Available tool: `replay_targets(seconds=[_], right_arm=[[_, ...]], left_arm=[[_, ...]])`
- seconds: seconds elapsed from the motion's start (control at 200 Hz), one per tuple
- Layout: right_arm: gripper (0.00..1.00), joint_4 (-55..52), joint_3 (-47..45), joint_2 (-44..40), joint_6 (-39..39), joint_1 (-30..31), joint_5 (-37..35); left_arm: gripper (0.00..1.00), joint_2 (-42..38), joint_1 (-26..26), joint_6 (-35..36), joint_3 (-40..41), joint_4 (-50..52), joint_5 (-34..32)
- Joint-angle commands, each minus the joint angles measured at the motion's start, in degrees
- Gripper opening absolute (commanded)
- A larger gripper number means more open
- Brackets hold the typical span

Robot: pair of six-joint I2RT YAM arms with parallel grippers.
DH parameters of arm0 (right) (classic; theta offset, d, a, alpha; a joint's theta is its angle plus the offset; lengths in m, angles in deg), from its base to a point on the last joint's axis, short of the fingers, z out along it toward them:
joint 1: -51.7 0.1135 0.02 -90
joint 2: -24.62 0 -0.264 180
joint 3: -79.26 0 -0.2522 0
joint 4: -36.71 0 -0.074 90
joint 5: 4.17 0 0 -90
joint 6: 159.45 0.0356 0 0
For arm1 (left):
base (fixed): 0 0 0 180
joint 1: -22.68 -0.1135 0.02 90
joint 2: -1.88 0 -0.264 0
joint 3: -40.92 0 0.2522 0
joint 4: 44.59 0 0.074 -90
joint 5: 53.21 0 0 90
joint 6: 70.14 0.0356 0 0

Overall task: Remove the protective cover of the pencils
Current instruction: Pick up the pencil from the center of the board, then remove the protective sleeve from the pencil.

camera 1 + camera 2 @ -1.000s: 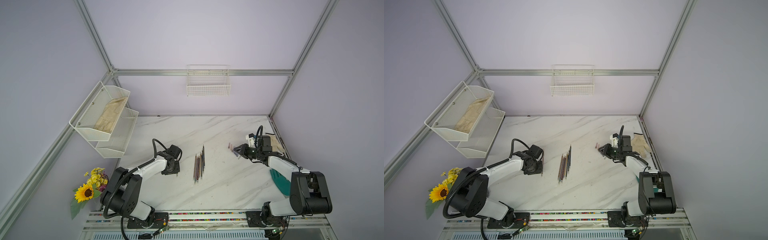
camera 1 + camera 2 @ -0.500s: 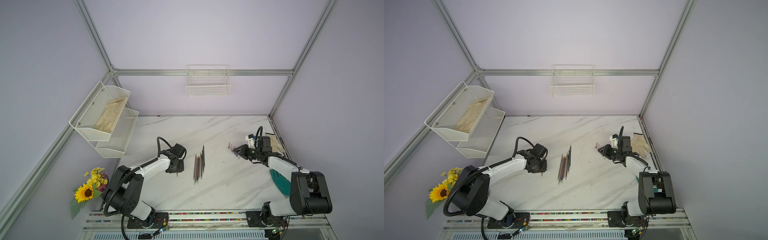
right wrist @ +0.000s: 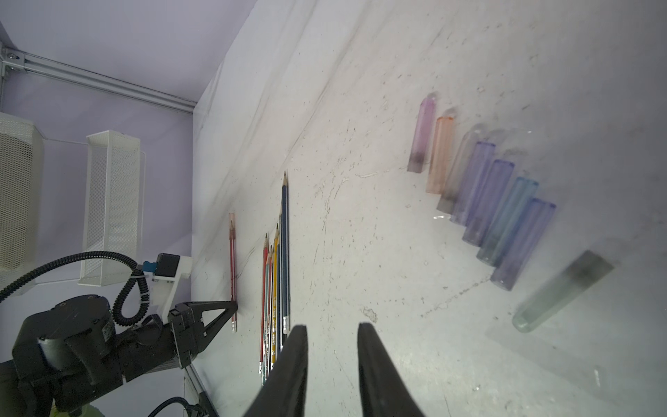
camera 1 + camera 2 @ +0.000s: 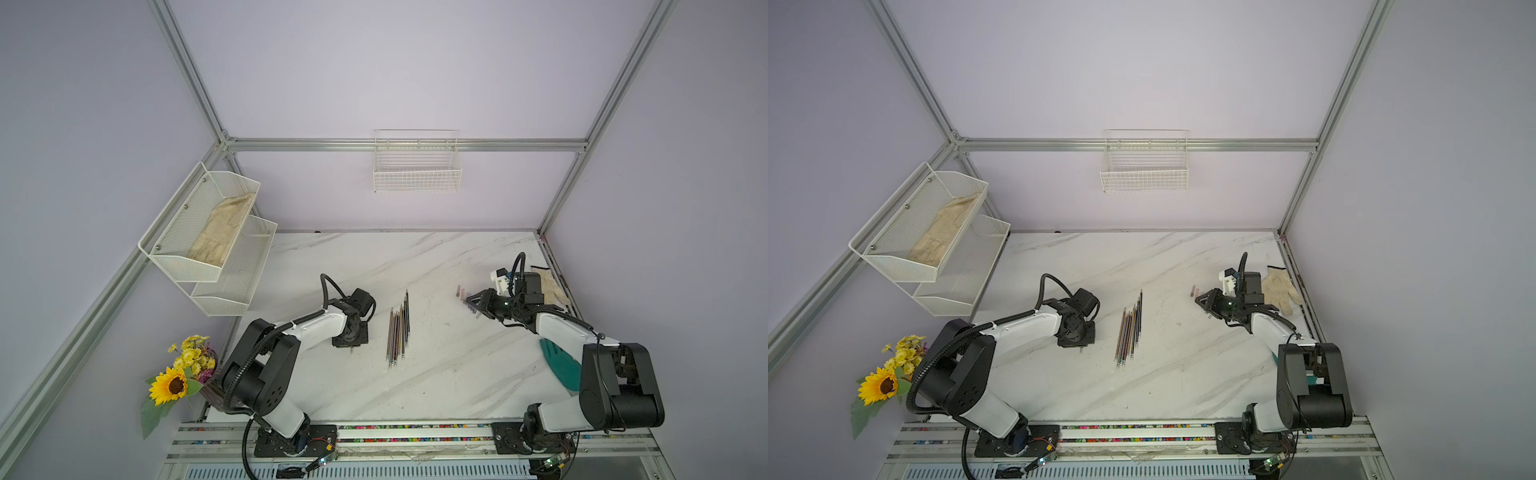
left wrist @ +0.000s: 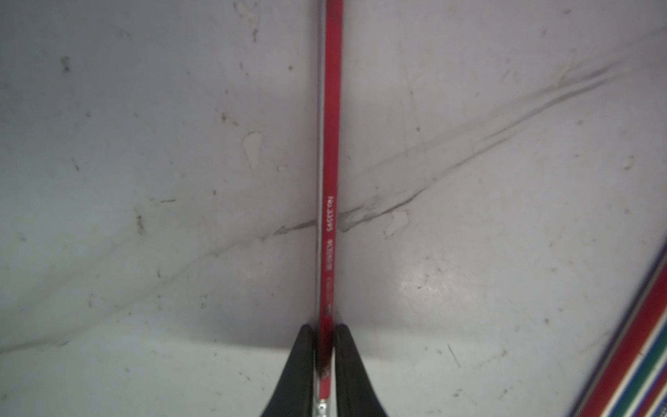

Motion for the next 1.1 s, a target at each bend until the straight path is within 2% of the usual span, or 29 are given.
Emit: replay_targets(seconds=[0.0,0.27,0.415,0.525,0.65,0.845,1.025,1.06,1.095], right_arm=[[0.28,2.37,-1.17,-0.45,0.61,0.14,1.5],[0.29,1.41,-1.43,-2.61,-0.36,0.14,0.32],[0.29,0.68,-0.89,-3.75,-0.47,0.2,-0.24],[0.32,0.08,-0.39,-7.85,-0.56,2.35,-1.24],[0.35,-1.15,1.35,-9.95,0.27,10.82,-8.6],[0.37,-3.82,6.64,-9.09,1.0,22.95,-20.36],[0.4,-12.39,13.54,-7.55,-2.27,31.76,-37.12],[0.47,-13.29,13.93,-7.85,-2.54,32.29,-39.38],[0.6,-13.39,13.8,-8.8,-2.44,32.37,-40.47]], left_arm=[[0.1,-0.62,0.22,0.96,-2.31,-0.85,1.53],[0.01,-1.44,0.16,2.09,-0.59,-2.96,3.85],[0.01,-7.66,0.76,2.76,0.89,-3.34,3.32],[0.01,-14.39,2.31,3.87,1.31,-3.28,2.94],[0.02,-18.72,5.85,3.88,0.64,-2.49,1.05],[0.02,-22.83,15.04,3.35,-1.09,-1.91,-3.51],[0.03,-22.84,22.3,2.15,-2.18,-2.03,-6.71],[0.03,-22.4,23.65,1.96,-2.6,-2.03,-7.27],[0.03,-22.04,25.08,1.87,-3.1,-1.99,-7.89]])
